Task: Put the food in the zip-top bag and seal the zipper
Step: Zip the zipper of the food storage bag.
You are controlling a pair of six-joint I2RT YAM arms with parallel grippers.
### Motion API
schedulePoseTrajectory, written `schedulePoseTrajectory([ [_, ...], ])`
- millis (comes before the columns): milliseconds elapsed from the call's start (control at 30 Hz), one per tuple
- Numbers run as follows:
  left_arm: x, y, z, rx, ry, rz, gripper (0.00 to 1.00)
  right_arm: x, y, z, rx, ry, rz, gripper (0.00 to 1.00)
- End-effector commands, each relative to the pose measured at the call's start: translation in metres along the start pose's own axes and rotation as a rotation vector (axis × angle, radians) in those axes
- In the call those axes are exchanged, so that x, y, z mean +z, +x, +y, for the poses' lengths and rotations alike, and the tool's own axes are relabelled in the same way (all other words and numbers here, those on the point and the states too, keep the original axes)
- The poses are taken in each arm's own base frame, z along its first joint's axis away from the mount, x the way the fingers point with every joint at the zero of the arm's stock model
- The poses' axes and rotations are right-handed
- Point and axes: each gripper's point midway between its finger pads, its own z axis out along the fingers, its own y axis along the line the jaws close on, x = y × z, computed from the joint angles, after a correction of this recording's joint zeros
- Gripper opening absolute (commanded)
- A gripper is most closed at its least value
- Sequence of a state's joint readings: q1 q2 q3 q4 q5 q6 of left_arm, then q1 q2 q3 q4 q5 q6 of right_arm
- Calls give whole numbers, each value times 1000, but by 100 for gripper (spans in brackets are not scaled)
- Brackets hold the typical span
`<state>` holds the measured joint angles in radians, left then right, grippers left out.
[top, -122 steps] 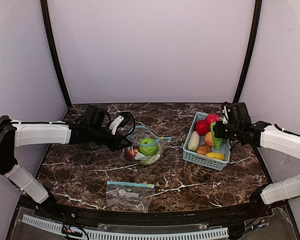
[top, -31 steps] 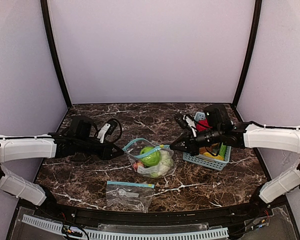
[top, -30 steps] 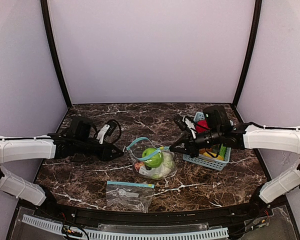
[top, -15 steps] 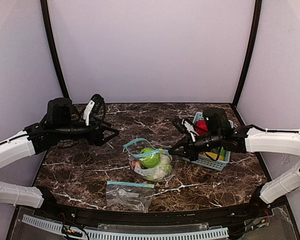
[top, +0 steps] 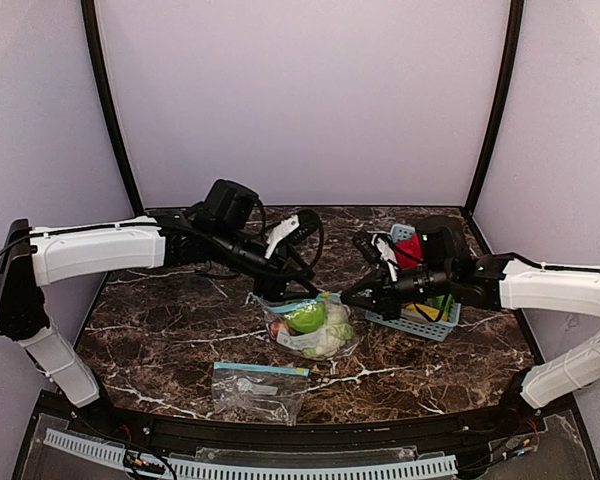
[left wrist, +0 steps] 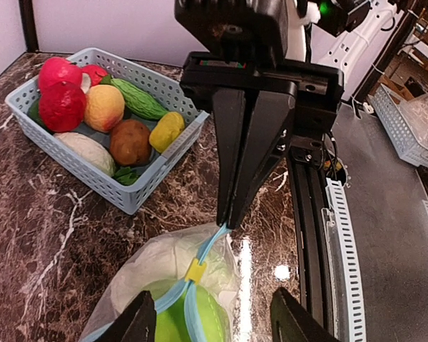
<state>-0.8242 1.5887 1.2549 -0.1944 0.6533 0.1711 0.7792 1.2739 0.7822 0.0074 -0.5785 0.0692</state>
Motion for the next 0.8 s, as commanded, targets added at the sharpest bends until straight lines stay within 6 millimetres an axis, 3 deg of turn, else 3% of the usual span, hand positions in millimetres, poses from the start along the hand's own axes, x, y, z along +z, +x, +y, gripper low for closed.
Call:
schedulePoseTrajectory([
  [0,11,-4,-15,50,112,12,52,-5,-13,6,-39,-2,-53,0],
  [400,37,12,-3,51,131,62,41,-2,-13,7,-41,-16,-52,0],
  [767,46,13,-4,39,168,66,22,-1,-14,6,-42,-17,-53,0],
])
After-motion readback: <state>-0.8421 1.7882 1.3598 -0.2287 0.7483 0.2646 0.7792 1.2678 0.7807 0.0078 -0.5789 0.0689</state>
